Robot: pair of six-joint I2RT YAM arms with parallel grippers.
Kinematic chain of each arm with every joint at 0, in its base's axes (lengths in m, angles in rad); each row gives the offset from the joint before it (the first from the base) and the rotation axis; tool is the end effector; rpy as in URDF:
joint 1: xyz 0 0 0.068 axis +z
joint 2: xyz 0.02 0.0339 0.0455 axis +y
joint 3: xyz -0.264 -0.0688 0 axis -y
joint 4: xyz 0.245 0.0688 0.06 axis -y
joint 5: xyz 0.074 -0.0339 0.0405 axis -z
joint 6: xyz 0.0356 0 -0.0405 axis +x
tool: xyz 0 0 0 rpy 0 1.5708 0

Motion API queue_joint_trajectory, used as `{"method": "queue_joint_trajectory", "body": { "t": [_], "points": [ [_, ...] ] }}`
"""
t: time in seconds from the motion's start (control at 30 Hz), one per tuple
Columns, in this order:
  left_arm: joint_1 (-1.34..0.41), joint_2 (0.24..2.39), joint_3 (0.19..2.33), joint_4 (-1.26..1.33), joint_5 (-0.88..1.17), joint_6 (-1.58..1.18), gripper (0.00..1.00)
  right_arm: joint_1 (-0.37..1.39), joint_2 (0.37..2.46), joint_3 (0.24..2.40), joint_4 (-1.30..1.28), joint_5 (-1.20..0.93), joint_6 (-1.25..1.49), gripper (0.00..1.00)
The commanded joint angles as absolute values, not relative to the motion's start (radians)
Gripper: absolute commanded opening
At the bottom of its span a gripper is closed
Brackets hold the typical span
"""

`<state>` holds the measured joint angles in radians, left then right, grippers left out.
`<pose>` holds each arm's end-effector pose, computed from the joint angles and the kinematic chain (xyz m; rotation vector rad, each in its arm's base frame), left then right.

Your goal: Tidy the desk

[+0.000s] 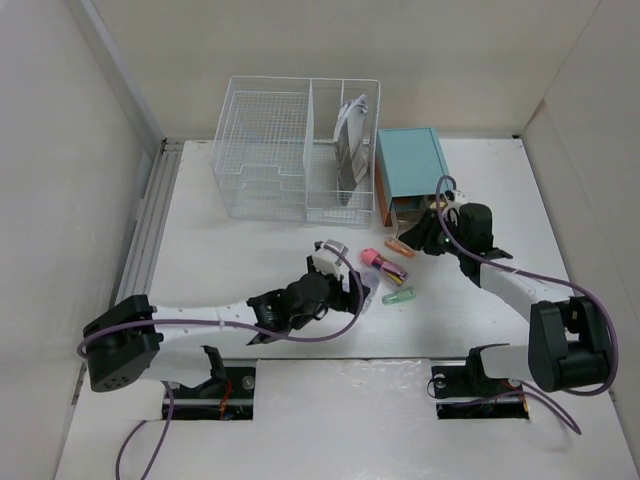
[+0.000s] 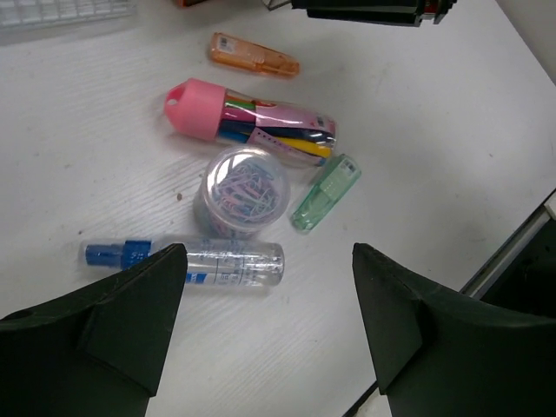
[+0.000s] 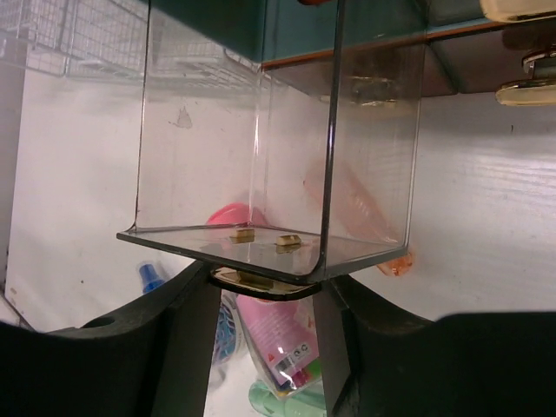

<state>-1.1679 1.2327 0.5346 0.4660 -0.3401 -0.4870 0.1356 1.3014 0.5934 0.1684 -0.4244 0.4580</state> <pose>0.1142 -0.2376 0.2263 0.3829 1.8375 -0.8672 0.2618 0.0505 0.1995 0.0857 2.1584 0.7972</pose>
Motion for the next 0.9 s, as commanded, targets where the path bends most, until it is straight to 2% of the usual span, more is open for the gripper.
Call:
{"method": "queue_joint_trajectory", "body": {
  "t": [0.0,0.1,0.13,0.23,0.3,0.43,0.73,0.87],
  "points": [
    [-1.183,1.253,0.584,0.528,-0.316,-0.39,0.74,0.115,1.27,0.601,0.137,-0.477,0.364,0.21],
    [-1.183,1.291,0.607,0.528,-0.276,-0.342,0.76,0.115,1.261,0.611,0.103,-0.505,0.353,0.25],
    [-1.183,1.304,0.62,0.528,-0.276,-0.333,0.76,0.106,1.252,0.611,0.094,-0.505,0.353,0.3],
    [-1.183,1.379,0.659,0.499,-0.276,-0.316,0.76,0.106,1.252,0.611,0.094,-0.558,0.344,0.59],
    [-1.183,1.428,0.712,0.465,-0.291,-0.305,0.77,0.106,1.243,0.62,0.084,-0.615,0.344,0.74],
    [-1.183,1.547,0.787,0.425,-0.343,-0.281,0.77,0.097,1.19,0.62,0.057,-0.692,0.334,0.78],
    [-1.174,1.676,0.933,0.301,-0.431,-0.291,0.77,0.011,1.111,0.658,0.02,-0.819,0.316,0.78],
    [-1.164,1.707,0.957,0.259,-0.431,-0.302,0.72,-0.057,1.079,0.689,0.02,-0.848,0.339,0.78]
  ]
}}
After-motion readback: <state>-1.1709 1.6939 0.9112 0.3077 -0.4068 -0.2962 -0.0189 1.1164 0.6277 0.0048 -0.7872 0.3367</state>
